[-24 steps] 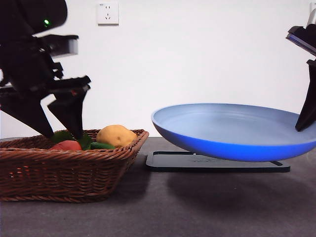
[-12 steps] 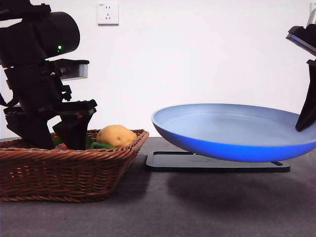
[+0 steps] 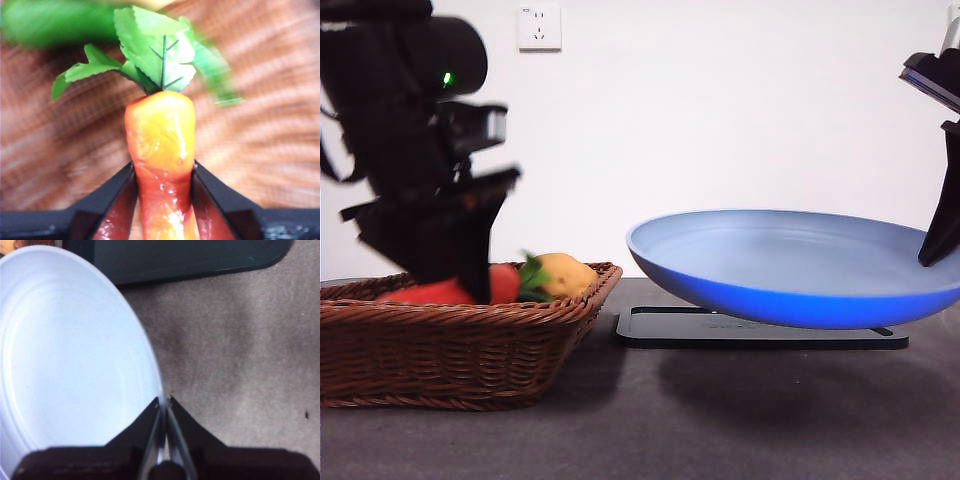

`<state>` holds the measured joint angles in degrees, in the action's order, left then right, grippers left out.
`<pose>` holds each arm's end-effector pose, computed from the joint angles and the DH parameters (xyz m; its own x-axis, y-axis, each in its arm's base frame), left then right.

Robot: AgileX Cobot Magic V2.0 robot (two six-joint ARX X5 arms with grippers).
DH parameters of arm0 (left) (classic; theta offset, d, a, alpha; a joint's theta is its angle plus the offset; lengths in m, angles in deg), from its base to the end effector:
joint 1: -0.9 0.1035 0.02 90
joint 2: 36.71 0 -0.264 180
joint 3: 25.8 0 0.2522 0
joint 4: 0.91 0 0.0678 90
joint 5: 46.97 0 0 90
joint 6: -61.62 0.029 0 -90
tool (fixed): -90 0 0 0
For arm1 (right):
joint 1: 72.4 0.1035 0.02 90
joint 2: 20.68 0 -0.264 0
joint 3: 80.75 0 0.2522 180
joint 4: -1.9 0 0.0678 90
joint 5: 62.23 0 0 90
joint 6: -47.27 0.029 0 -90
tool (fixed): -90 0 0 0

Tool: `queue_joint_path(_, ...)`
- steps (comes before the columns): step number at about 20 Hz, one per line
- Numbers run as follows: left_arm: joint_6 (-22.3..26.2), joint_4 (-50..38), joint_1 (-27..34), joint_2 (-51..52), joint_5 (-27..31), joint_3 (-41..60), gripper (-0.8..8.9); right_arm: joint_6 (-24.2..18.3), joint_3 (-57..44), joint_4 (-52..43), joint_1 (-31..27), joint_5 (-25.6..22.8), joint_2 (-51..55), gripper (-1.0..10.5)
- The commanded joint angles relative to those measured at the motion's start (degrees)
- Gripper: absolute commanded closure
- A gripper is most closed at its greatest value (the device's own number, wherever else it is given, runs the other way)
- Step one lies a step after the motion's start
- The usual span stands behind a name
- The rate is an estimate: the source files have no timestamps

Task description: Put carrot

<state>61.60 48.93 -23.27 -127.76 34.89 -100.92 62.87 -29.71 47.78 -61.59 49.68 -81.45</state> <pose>0.2784 -0.1294 0.2102 0.3127 -0.2955 -0.9027 0.4580 0.8795 -0.1293 0.1877 0.0469 0.2131 0.4447 0.4648 -0.7656 -0.1490 0.8813 0.4485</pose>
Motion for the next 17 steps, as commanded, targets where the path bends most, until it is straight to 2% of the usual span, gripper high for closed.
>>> queue_joint_path(1,0.28,5.22,-0.24,-1.03,-8.55,-6.36,7.02,-0.26,0.81,-0.55,0.09,0.20,-0.28,9.4)
queue_joint_path(3,0.28,8.17,-0.26,-1.01,-19.15,-11.96,7.01,-0.26,0.81,-0.55,0.09,0.20,-0.28,9.4)
queue_joint_path(5,0.26,7.30,-0.52,-1.03,-31.34,-16.46,7.01,-0.26,0.81,-0.59,0.09,0.22,-0.28,9.4)
queue_joint_path(6,0.22,5.29,-1.38,-1.03,-35.63,-17.94,7.01,-0.26,0.81,-0.59,0.09,0.22,-0.28,9.4)
queue_joint_path(7,0.22,3.13,-2.69,-1.03,-37.27,-18.88,7.01,-0.26,0.81,-0.59,0.09,0.22,-0.28,9.4)
queue_joint_path(9,0.20,-0.61,-6.40,-1.03,-35.50,-19.39,7.01,-0.24,0.81,-0.59,0.09,0.22,-0.28,9.4)
queue_joint_path(10,0.22,-1.36,-8.59,-1.03,-32.39,-19.39,7.01,-0.24,0.81,-0.59,0.09,0.24,-0.28,9.4)
queue_joint_path(14,0.74,-1.46,-19.10,-1.18,-11.10,-19.37,7.01,-0.22,0.81,-0.57,0.11,0.26,-0.28,9.4)
queue_joint_path(16,2.95,-1.95,-23.04,-2.03,-5.40,-19.37,7.01,-0.22,0.81,-0.57,0.11,0.26,-0.28,9.4)
queue_joint_path(17,3.21,-2.10,-24.24,-2.86,-4.96,-19.37,7.01,-0.22,0.81,-0.55,0.11,0.28,-0.28,9.4)
